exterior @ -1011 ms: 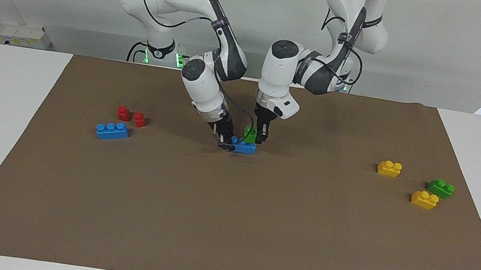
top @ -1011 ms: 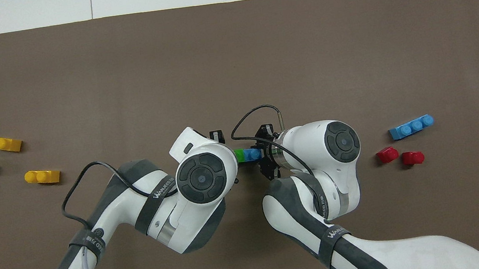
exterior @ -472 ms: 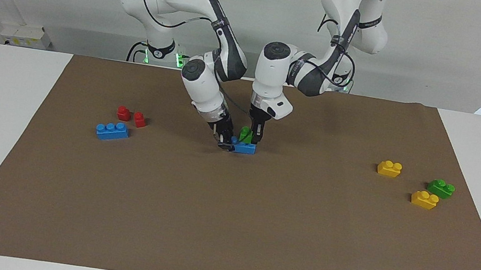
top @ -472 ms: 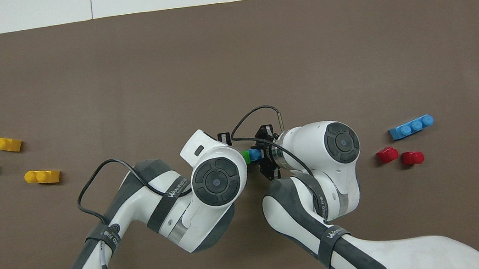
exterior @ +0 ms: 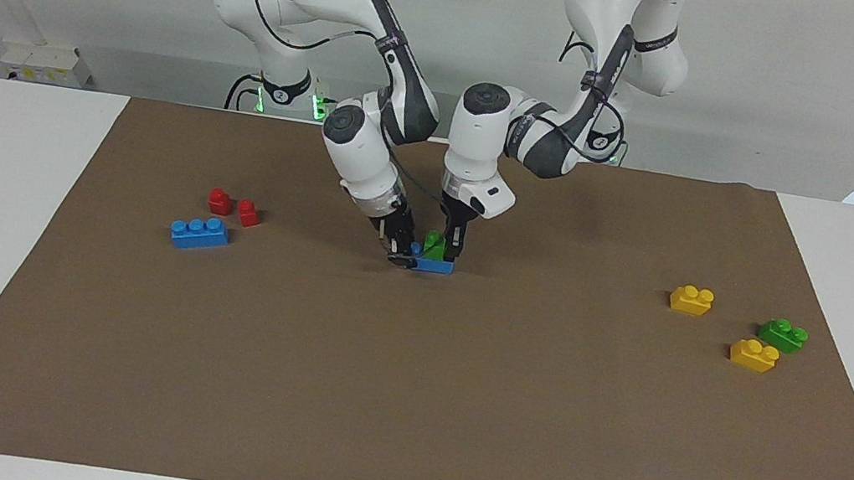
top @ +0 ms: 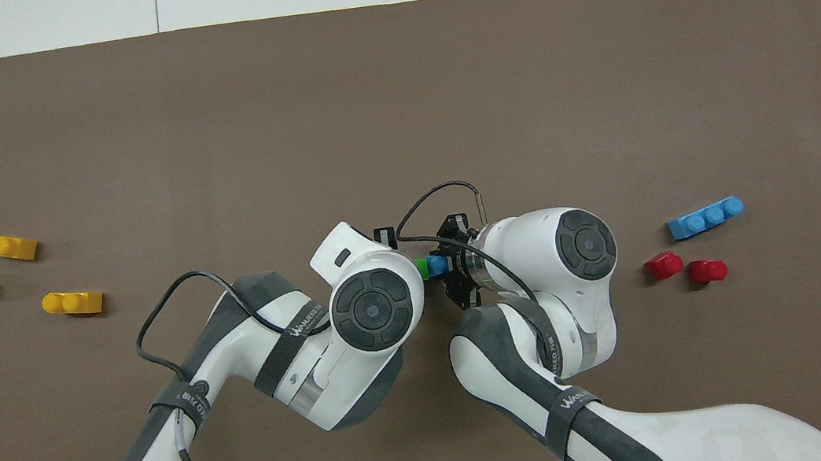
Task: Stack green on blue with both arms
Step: 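Press the green brick onto the blue brick held by the right gripper, then open the left gripper and withdraw while the right gripper sets the bricks down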
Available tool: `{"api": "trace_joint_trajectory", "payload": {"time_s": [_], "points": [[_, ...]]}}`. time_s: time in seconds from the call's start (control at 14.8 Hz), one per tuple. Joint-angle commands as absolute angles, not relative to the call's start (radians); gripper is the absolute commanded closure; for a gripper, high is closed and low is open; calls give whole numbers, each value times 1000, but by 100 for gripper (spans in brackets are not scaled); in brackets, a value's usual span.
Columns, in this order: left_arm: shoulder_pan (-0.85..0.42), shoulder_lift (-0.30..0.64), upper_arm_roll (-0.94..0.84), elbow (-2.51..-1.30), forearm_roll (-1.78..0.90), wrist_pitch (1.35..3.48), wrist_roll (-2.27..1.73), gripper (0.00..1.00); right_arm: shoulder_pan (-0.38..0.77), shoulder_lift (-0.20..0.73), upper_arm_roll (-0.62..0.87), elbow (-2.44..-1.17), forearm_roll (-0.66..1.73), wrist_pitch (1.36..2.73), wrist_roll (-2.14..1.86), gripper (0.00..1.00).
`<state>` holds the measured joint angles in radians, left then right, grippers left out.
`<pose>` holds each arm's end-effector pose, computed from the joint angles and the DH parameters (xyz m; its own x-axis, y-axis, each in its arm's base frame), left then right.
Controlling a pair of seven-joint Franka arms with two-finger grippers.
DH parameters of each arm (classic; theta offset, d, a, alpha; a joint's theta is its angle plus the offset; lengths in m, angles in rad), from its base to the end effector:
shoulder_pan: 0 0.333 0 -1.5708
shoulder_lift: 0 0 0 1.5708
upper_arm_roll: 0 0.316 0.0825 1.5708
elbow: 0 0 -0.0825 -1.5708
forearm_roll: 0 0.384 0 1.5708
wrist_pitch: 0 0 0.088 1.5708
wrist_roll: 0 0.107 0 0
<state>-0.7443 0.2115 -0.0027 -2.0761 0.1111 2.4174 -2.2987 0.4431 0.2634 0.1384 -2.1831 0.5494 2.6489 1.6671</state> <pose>0.4346 -0.4017 0.3399 0.0989 0.9949 -0.0218 0.9843 -0.0946 0.1493 0.4896 0.3037 0.2858 0.0269 -0.9270 -0.3741 -0.9977 -0.0016 -0.0678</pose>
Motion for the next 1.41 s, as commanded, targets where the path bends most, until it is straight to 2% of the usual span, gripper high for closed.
{"api": "trace_joint_trajectory", "payload": {"time_s": [0.0,0.67,1.35], "points": [[-755,210,11,-2083,141,2413,-2295,0,443,265,140,-2204,575,2675,1634,100],[-626,134,11,-2080,141,2344,-2169,0,443,264,140,-2204,575,2671,1634,100],[-322,104,8,-2023,138,2260,-1758,0,440,264,140,-2203,575,2660,1635,100]]}}
